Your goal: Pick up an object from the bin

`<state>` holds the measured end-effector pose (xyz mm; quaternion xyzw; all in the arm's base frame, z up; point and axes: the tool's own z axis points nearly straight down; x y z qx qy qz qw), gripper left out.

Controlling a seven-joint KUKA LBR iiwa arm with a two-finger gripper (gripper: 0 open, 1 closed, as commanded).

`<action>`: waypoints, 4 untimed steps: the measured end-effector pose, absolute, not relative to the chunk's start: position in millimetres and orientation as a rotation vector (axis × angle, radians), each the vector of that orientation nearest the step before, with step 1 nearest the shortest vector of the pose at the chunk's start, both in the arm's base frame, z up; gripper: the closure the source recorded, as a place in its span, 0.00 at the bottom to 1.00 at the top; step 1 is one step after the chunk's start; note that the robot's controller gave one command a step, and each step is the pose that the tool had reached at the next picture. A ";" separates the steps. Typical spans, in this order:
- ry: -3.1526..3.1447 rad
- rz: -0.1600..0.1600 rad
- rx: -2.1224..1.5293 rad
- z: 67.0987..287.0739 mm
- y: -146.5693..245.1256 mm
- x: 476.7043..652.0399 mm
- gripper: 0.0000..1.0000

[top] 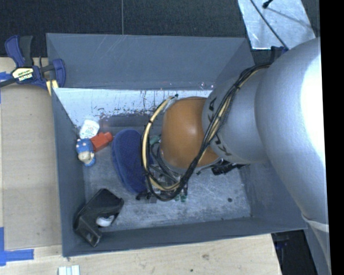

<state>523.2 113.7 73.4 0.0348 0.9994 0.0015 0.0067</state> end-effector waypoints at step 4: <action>3.102 -0.001 -0.515 150.5 50.8 511.5 0.00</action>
Offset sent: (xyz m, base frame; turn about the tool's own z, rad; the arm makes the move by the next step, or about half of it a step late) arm 0.0028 -0.0076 0.0932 0.0065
